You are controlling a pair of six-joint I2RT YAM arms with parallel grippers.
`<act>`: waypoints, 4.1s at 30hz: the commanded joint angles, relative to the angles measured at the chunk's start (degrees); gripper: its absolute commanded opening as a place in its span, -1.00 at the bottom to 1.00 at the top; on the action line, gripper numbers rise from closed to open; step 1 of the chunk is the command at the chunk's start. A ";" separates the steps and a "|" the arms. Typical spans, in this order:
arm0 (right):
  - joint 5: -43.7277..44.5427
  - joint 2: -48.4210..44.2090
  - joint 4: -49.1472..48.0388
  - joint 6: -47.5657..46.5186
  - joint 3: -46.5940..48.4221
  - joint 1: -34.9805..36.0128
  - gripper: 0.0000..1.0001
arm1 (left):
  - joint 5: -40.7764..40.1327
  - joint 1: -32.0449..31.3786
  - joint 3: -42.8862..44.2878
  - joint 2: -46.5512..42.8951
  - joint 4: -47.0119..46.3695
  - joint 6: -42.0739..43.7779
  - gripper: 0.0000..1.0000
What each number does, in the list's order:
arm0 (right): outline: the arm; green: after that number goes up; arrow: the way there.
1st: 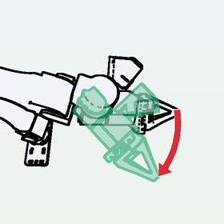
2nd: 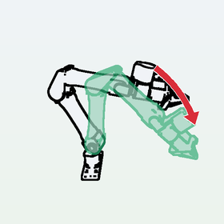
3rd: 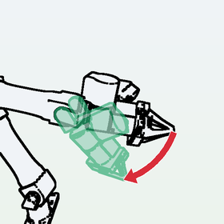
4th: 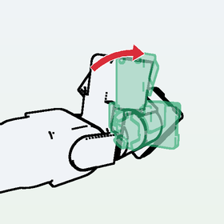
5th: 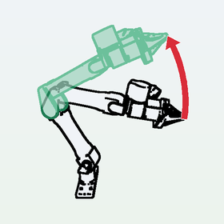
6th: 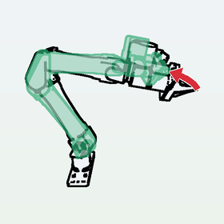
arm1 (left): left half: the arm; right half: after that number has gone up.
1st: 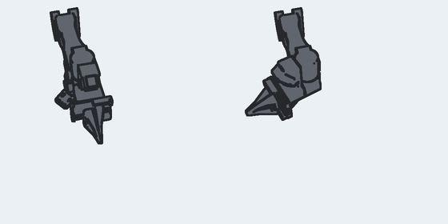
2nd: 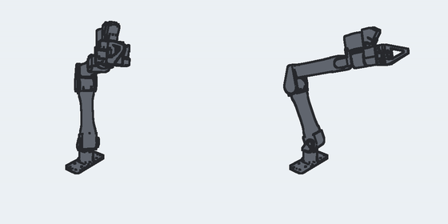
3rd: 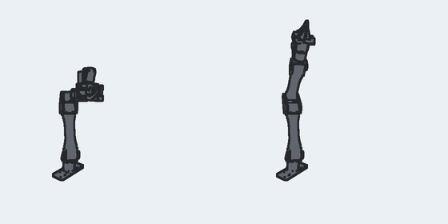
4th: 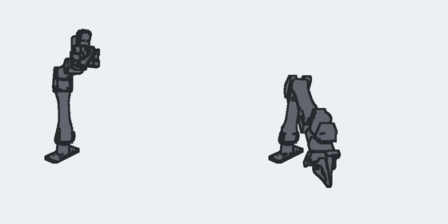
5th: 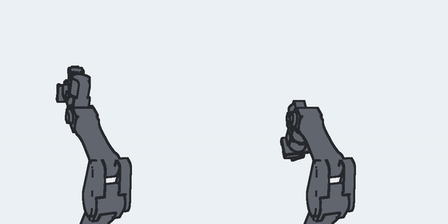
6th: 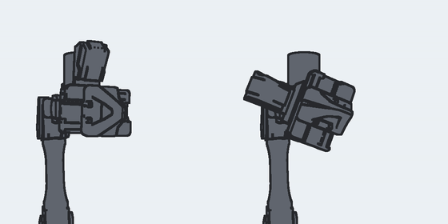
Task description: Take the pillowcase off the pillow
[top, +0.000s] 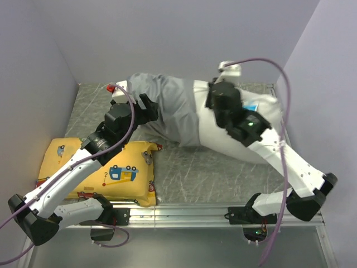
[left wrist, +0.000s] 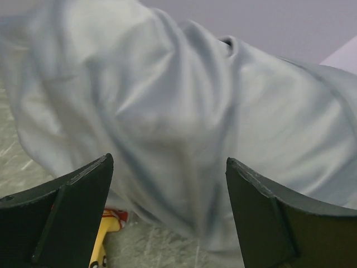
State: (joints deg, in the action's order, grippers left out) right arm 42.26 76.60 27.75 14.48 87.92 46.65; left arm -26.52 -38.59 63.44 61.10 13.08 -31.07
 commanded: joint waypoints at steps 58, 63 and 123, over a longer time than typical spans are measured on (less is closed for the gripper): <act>-18.39 -3.57 -4.63 -1.21 -16.80 -4.22 0.67 | 1.12 7.92 10.65 33.73 -4.12 -8.05 -0.99; -13.70 2.05 -6.74 2.30 -23.93 -0.78 0.69 | 1.21 7.21 13.11 34.61 -2.63 -6.28 -0.99; -26.17 -12.36 -1.56 3.10 -19.01 -22.48 -1.00 | 7.80 24.27 2.14 28.29 -12.64 -12.08 -0.99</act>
State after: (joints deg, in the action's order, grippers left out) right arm 12.95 66.85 32.27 18.57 67.66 25.93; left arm -20.10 -15.05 67.05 92.40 5.52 -44.23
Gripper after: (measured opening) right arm 0.022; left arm 0.012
